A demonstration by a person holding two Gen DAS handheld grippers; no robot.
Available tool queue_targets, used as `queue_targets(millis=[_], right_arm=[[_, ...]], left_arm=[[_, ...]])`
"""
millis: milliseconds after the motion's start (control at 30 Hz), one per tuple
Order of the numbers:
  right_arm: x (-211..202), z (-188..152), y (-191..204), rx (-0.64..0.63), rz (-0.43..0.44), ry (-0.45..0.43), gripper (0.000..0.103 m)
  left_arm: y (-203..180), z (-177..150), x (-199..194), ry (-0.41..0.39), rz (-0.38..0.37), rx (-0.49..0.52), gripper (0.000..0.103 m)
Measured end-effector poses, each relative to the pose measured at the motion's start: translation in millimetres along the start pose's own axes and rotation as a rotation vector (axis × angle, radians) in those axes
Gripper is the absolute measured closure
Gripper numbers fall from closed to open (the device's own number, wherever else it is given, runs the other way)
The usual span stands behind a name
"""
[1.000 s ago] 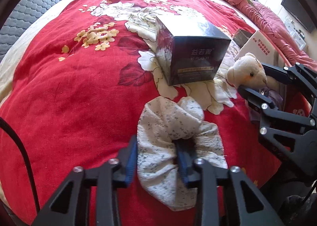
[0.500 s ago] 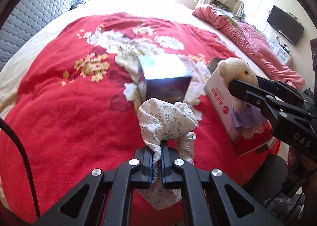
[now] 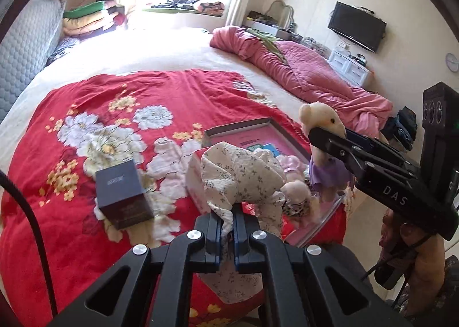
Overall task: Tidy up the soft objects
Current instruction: 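Carry the scrunchie and teddy bear over the pink tray with both tools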
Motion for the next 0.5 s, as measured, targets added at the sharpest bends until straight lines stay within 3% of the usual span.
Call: queue_targets(millis=[233, 500], right_arm=[[-32, -29, -73, 0.127, -0.119, -0.001, 0.052], [-43, -61, -117, 0.225, -0.187, 0.017, 0.052]], left_arm=[[-73, 3, 28, 0.052, -0.063, 0.114, 0.097], [-120, -3, 73, 0.132, -0.068, 0.182, 0.097]])
Point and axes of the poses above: each gripper's, at about its wrist camera, not at the fingertips, and x roughly the way its jaws point, y to its left, z to its top, the point moved 2 cm from there along x, roughly the way its jaws point, and after that the axes turned 15 degrees about -x, right-handed, at the moved point
